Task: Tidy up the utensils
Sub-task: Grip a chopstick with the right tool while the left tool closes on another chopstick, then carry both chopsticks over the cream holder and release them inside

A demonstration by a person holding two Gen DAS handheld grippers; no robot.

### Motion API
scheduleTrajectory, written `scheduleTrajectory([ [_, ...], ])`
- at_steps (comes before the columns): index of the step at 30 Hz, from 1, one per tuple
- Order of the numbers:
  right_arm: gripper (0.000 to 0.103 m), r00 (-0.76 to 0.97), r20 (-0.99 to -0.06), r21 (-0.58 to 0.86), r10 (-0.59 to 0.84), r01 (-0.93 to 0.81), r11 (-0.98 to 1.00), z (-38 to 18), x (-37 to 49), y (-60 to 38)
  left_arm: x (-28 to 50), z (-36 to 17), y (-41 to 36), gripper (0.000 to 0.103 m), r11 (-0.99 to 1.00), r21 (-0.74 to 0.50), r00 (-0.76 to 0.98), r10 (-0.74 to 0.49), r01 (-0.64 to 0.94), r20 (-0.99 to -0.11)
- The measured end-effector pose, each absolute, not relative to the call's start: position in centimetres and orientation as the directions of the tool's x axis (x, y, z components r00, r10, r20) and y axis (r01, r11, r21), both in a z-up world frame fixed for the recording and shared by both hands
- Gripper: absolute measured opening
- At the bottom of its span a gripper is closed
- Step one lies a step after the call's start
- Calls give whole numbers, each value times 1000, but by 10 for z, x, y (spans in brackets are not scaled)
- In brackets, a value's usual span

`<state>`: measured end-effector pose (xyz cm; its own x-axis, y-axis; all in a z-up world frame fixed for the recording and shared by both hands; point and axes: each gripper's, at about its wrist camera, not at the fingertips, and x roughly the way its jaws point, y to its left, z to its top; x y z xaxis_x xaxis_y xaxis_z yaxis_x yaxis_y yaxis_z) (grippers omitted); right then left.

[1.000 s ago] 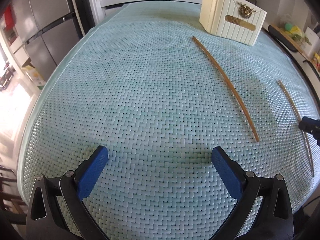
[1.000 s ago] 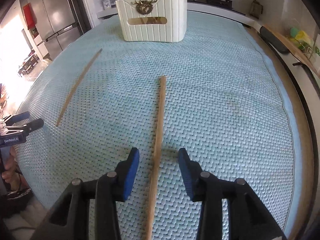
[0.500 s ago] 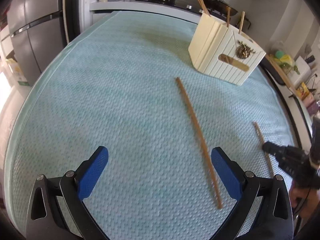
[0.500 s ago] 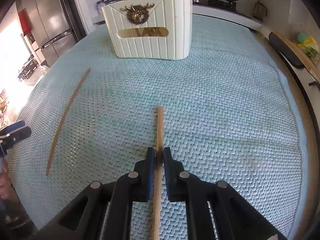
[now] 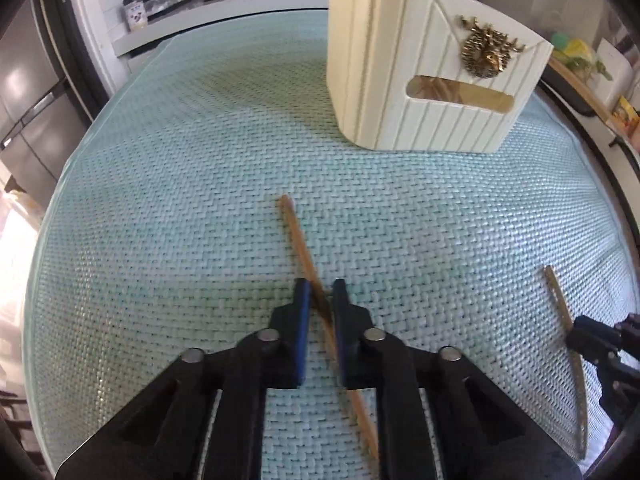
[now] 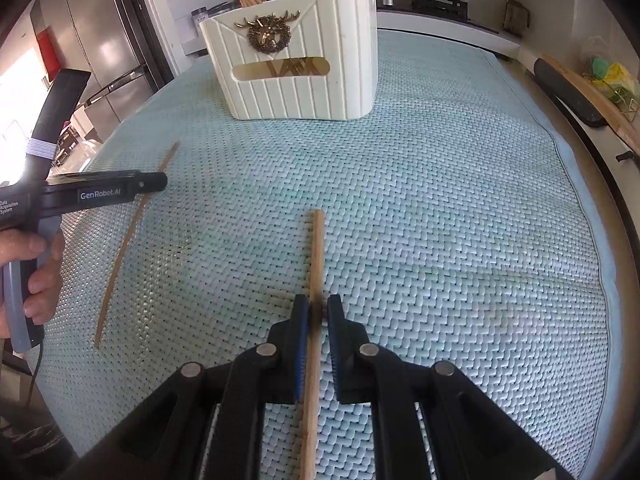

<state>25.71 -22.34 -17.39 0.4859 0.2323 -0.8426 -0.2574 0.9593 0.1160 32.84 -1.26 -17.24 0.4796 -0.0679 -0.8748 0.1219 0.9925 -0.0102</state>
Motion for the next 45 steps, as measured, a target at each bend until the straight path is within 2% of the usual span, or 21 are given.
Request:
scheduleTrajectory([
  [1, 11, 479, -846, 113, 233, -266, 957, -174, 261, -224, 328, -172, -13, 5, 992, -20, 478, -79, 128, -875],
  [3, 18, 466, -853, 109, 235, -282, 953, -172, 271, -223, 328, -172, -11, 4, 990, -60, 470, -115, 130, -875],
  [5, 34, 456, -857, 109, 238, -291, 951, -171, 279, -220, 328, -171, -6, 4, 986, -108, 456, -155, 127, -876],
  [10, 34, 443, -871, 76, 213, -306, 949, -172, 291, -213, 313, -168, -1, 4, 978, -149, 433, -200, 148, -879],
  [12, 29, 448, -874, 38, 186, -320, 947, -172, 290, -206, 308, -167, -2, 5, 975, -145, 429, -206, 170, -879],
  [14, 18, 452, -873, 25, 183, -333, 943, -172, 292, -202, 307, -166, -1, 6, 976, -124, 439, -192, 177, -878],
  [16, 8, 451, -873, 30, 186, -331, 943, -172, 294, -201, 309, -166, -2, 15, 974, -121, 428, -194, 191, -883],
  [17, 8, 448, -873, 40, 193, -328, 944, -172, 296, -201, 310, -168, -4, 19, 974, -114, 425, -189, 196, -885],
  [18, 7, 447, -873, 46, 197, -328, 944, -171, 298, -203, 313, -169, -5, 20, 974, -99, 425, -179, 203, -887],
  [21, 7, 449, -869, 59, 209, -325, 944, -170, 305, -204, 319, -169, -12, 18, 971, -57, 431, -155, 231, -889],
  [22, 7, 450, -866, 73, 220, -321, 944, -170, 308, -205, 321, -170, -13, 15, 971, -49, 431, -149, 234, -890],
  [23, 7, 448, -863, 91, 233, -316, 944, -170, 310, -208, 323, -170, -14, 5, 969, -56, 426, -156, 239, -891],
  [25, 7, 453, -851, 138, 264, -292, 946, -167, 314, -213, 329, -169, -15, 4, 969, -74, 421, -171, 237, -891],
  [29, 7, 528, -778, 235, 341, -259, 937, -141, 309, -229, 330, -143, -6, 4, 969, -119, 486, -212, 215, -848],
  [34, 7, 651, -655, 269, 384, -274, 923, -82, 279, -243, 301, -77, 16, 4, 955, -208, 619, -297, 214, -727],
  [40, 7, 770, -503, 230, 392, -318, 920, -17, 231, -247, 253, -15, 38, 4, 931, -256, 739, -362, 259, -568],
  [45, 7, 833, -418, 170, 362, -320, 932, 2, 199, -245, 235, 2, 38, 3, 923, -281, 782, -376, 264, -498],
])
